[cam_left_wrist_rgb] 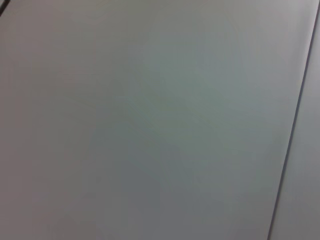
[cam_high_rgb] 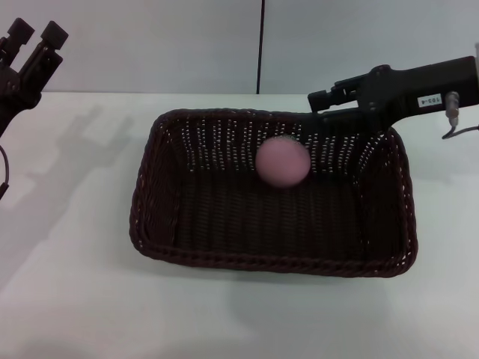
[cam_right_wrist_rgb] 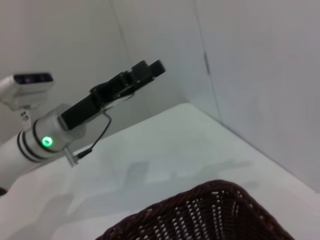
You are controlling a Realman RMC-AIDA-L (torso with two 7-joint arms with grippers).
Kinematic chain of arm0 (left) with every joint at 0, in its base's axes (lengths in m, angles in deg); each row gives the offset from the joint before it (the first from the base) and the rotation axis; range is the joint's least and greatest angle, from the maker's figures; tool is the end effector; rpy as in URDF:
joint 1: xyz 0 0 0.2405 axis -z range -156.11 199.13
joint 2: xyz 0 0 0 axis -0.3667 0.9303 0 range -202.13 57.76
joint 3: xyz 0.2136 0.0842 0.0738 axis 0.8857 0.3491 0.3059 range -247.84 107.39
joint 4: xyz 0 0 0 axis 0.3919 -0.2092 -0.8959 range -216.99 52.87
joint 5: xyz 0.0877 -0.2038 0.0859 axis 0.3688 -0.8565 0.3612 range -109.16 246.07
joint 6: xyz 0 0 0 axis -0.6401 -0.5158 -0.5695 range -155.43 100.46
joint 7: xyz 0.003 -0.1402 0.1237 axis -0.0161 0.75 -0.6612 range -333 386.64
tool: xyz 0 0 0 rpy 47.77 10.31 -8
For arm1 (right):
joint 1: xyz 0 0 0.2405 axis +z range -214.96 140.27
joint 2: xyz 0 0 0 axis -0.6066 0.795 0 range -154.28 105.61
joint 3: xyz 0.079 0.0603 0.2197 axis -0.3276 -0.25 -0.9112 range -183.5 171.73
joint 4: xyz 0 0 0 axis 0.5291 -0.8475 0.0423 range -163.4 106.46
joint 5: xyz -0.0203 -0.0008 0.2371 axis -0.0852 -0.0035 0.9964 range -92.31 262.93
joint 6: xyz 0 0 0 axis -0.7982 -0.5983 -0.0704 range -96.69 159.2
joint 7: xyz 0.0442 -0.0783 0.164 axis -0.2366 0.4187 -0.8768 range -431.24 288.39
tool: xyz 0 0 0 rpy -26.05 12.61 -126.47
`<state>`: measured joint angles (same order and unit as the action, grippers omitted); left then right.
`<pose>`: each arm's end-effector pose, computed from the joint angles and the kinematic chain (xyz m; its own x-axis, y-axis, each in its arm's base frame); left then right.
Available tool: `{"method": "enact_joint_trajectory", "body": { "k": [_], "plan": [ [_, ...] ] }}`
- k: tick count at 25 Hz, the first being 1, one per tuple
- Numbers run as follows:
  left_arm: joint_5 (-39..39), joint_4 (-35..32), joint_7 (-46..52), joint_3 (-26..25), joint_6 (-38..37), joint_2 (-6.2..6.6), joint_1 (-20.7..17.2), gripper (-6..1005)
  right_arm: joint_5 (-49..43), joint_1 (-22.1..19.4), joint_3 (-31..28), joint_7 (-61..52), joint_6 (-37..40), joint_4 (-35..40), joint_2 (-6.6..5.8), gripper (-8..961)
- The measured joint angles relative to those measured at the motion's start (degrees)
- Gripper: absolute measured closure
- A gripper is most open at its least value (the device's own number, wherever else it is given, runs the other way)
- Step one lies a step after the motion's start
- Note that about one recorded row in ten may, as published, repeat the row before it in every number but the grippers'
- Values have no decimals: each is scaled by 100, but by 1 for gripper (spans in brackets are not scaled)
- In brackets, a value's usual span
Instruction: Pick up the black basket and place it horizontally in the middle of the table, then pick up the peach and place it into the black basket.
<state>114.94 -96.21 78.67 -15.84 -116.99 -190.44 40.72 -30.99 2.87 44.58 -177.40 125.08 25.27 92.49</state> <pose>-0.2911 0.3429 0.0282 0.3195 -0.0936 0.9430 0.7785 -0.5414 -0.3175 0.1503 0.4008 0.0017 0.8603 -0.3751 -0.3453 -0.4112 -0.9108 -0.0351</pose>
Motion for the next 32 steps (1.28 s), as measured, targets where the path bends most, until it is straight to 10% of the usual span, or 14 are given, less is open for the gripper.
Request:
{"method": "enact_joint_trajectory", "body": {
  "k": [8,19,32],
  "plan": [
    [2,0,28,-69,-124,-5,-80,309,1043,-660,-1013,917,-80,-363,56,465],
    [0,206,3,-1006,-377,5,-222,312,4360,-1933,-3750,4700,-150,-3102,173,465],
    [1,210,0,-1460,-473,7,-315,316,5708,-2046,-4069,5552,-277,-3959,188,465]
  ]
}}
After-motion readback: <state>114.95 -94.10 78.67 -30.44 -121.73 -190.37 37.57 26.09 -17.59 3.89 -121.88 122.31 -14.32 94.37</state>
